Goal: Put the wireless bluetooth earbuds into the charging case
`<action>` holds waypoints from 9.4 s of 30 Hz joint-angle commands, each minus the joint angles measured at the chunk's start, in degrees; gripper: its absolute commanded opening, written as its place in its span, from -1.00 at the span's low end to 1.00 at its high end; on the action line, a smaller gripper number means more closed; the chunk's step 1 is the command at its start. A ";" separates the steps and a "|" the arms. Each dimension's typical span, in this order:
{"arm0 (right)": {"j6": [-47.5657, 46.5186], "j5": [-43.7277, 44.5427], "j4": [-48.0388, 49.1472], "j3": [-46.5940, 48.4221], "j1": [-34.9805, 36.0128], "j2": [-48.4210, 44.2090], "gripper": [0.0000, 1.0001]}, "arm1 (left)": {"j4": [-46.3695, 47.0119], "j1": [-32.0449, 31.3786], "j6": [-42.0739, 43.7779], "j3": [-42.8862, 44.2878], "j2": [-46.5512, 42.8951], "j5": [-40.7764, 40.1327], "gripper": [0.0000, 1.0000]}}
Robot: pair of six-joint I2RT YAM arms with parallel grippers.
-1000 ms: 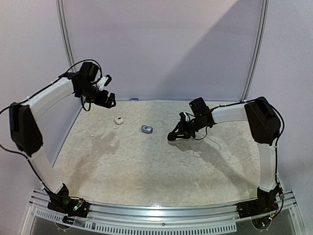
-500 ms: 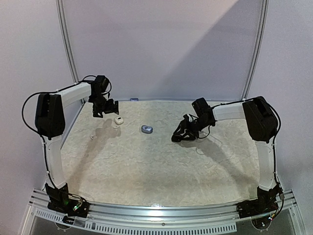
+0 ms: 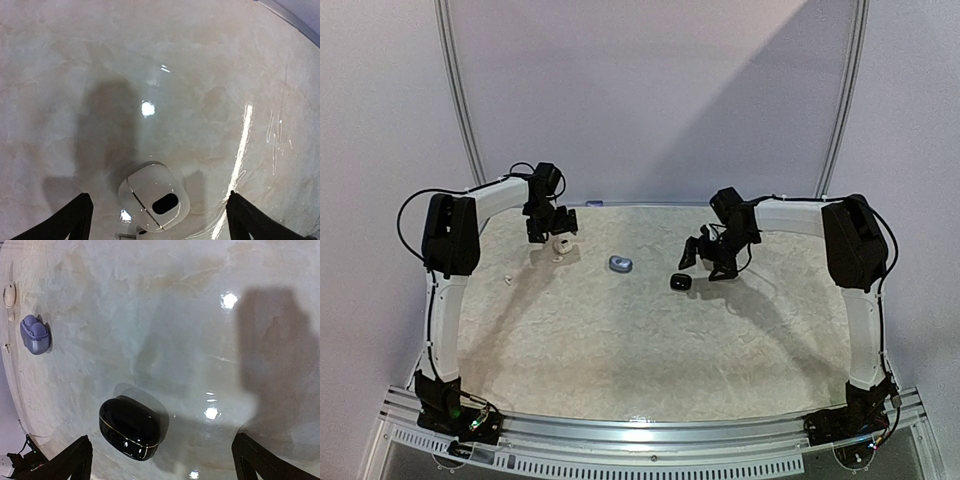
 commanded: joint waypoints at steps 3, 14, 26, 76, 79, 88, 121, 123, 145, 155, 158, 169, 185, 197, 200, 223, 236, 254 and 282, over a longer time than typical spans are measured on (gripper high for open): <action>-3.05 6.19 -6.04 0.59 -0.25 -2.46 0.98 | 0.16 -1.19 -1.05 3.72 4.49 -2.72 0.76; -4.45 6.70 -6.21 0.85 -0.15 -3.90 0.98 | -2.16 -2.70 -1.04 4.24 6.75 -6.99 0.58; -5.08 6.87 -5.45 0.35 0.01 -4.89 0.98 | -2.62 -2.70 -1.26 2.51 6.71 -6.95 0.33; -14.85 8.51 19.69 -22.26 9.40 -30.04 0.98 | 1.20 -29.52 78.11 -48.10 -32.42 15.45 -0.84; -14.76 9.61 19.70 -23.89 10.36 -31.31 0.98 | 2.56 -30.35 78.12 -48.32 -29.96 14.23 -0.82; -14.97 11.60 20.45 -25.24 10.87 -34.33 0.98 | 3.55 -30.76 80.38 -49.94 -28.78 12.30 0.14; -17.12 9.22 15.51 -14.11 10.84 -25.12 0.98 | -17.94 2.81 61.20 10.48 5.94 11.64 0.59; -17.37 9.14 14.71 -13.31 10.84 -24.42 0.98 | -18.01 2.86 61.09 10.49 6.85 12.14 0.57; -18.11 8.94 13.96 -12.15 10.84 -22.93 0.97 | -20.17 1.20 60.98 5.98 7.33 13.48 -0.17; -18.25 8.75 14.14 -12.31 10.85 -23.02 0.98 | -17.98 0.42 61.18 1.36 4.94 12.88 -0.41; -18.27 8.79 13.91 -12.38 10.86 -23.11 0.98 | -17.59 0.07 61.39 1.20 4.73 12.99 -0.52; -18.45 8.86 13.96 -12.68 10.88 -23.55 0.98 | -17.40 -3.34 60.19 -5.09 -0.83 15.40 -0.78; -16.54 20.58 14.29 -19.87 10.89 -31.32 0.98 | -4.28 -25.84 42.93 -20.26 -6.63 24.11 -0.86; -14.28 24.16 15.94 -29.24 10.85 -41.35 0.98 | -5.45 -33.75 39.64 -13.37 -0.48 25.89 -0.22; -13.84 24.15 16.38 -30.17 10.87 -42.20 0.98 | -7.71 -33.84 40.97 -11.73 -0.82 27.01 0.09; -10.73 17.57 20.53 -26.25 10.85 -36.93 0.98 | -14.25 1.65 46.43 -21.73 -24.84 14.15 -0.37; -11.54 16.55 17.92 -21.59 10.84 -32.14 0.98 | -10.50 16.90 41.32 -24.81 -17.54 6.11 0.28; -12.07 16.80 16.91 -20.31 10.84 -31.32 0.98 | -9.76 15.63 40.35 -27.14 -13.27 7.88 -0.41; -12.83 17.77 15.54 -21.44 10.89 -33.74 0.98 | -9.22 -21.43 39.35 -20.36 -4.84 12.93 -0.90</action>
